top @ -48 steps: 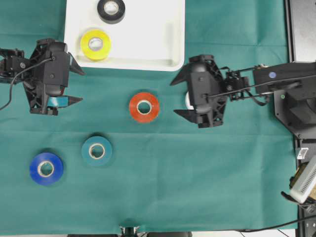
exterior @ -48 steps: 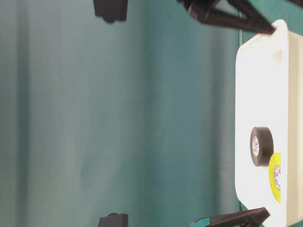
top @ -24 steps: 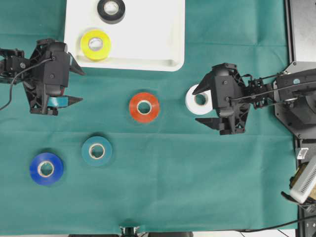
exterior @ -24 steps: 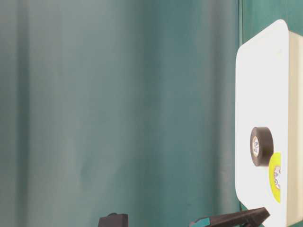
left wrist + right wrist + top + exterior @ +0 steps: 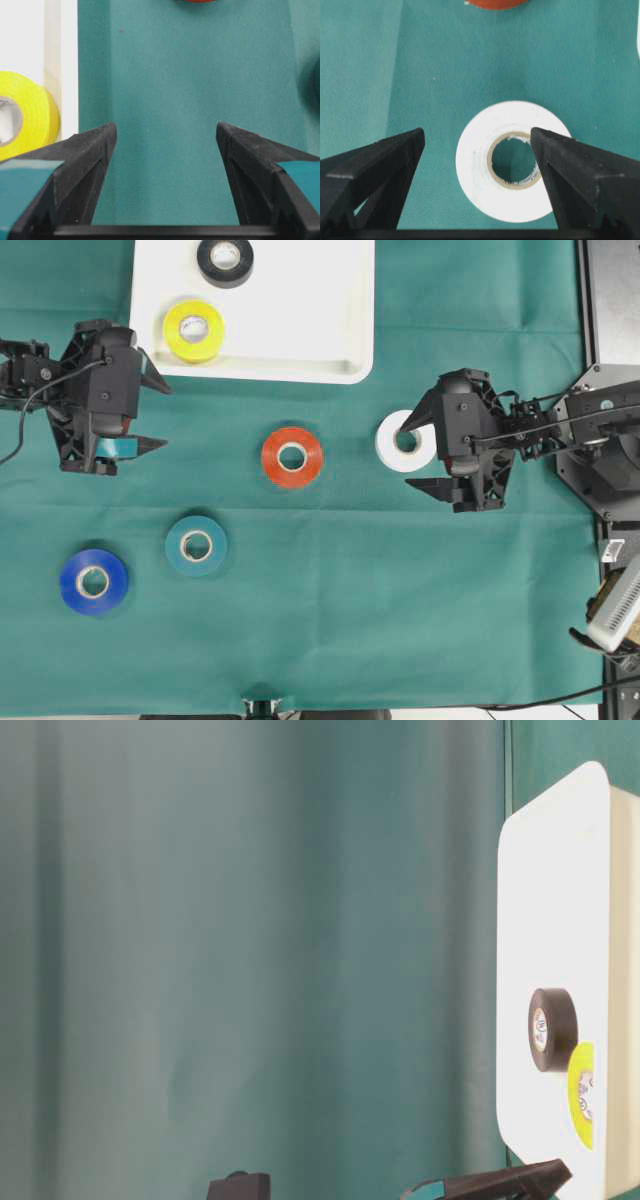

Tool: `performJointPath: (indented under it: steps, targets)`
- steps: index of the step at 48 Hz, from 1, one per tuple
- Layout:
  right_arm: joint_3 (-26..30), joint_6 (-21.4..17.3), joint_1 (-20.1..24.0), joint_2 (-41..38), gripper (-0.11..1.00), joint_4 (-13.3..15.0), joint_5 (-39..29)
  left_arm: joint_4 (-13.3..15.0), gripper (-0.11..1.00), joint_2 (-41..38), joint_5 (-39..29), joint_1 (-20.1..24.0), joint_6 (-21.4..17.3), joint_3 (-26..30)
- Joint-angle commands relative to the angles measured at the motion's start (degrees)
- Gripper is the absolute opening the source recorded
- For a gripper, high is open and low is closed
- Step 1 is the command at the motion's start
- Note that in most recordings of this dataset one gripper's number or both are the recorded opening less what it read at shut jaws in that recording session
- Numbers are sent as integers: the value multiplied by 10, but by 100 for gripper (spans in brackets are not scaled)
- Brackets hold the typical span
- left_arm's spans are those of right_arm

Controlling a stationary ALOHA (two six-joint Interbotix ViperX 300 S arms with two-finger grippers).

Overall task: Put the tape alternately from left to right into the white case.
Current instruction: 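Lower the right gripper and grasp the white tape roll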

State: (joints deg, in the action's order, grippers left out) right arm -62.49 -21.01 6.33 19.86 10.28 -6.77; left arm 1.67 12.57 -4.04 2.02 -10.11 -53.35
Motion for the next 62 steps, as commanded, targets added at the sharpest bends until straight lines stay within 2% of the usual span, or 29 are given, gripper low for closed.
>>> performJointPath:
  steps: [1,23,62]
  targets:
    - [2,-7,2,-3,66,-2,-3,1,80,5,4,-1,1,6]
    - [16,-22,2,-83,66,-2,1,0,80,0,6,-2,1,5]
    - [29,-22,2,-135,66,1,33,1,80,0,6,-1,1,2]
